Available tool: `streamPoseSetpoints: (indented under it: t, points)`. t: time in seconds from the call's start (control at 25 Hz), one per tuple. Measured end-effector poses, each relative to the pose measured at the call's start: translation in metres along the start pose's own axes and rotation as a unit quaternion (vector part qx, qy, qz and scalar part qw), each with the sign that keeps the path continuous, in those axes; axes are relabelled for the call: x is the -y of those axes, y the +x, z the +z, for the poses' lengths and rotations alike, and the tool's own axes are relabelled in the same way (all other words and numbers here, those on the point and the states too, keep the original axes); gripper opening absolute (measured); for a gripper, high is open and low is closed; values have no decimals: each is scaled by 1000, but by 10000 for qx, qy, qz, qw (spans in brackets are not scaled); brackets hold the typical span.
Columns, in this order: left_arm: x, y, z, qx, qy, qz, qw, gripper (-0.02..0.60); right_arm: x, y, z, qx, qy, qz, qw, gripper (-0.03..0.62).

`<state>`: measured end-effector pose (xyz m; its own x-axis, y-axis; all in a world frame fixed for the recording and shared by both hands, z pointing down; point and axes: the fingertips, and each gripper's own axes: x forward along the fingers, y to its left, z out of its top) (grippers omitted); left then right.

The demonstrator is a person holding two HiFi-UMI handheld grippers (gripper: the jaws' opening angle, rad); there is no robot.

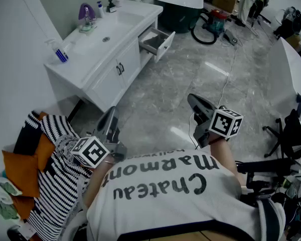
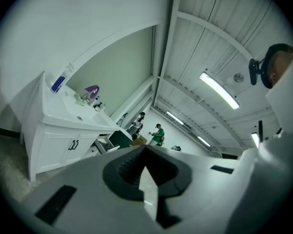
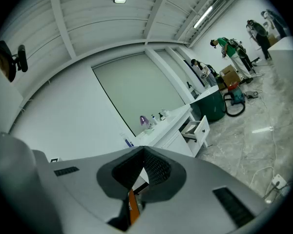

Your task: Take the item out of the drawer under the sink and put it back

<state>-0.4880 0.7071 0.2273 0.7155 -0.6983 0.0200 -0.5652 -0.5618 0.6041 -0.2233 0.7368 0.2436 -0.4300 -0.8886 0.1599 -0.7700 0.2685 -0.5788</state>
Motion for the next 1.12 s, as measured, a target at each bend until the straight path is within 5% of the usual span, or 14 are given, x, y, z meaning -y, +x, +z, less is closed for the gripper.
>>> streamPoseSetpoints:
  t: [0.64, 0.88, 1.12]
  points:
    - [30, 55, -16, 94, 226, 120, 9996, 9, 61, -14, 34, 45, 30, 221, 9997, 11]
    - [49, 104, -23, 452, 667, 234, 9965, 9, 102, -29, 75, 102, -293, 249, 9992, 11]
    - [66, 146, -37, 143, 1284, 94, 9916, 9, 142, -38, 91, -56, -381, 69, 9992, 11]
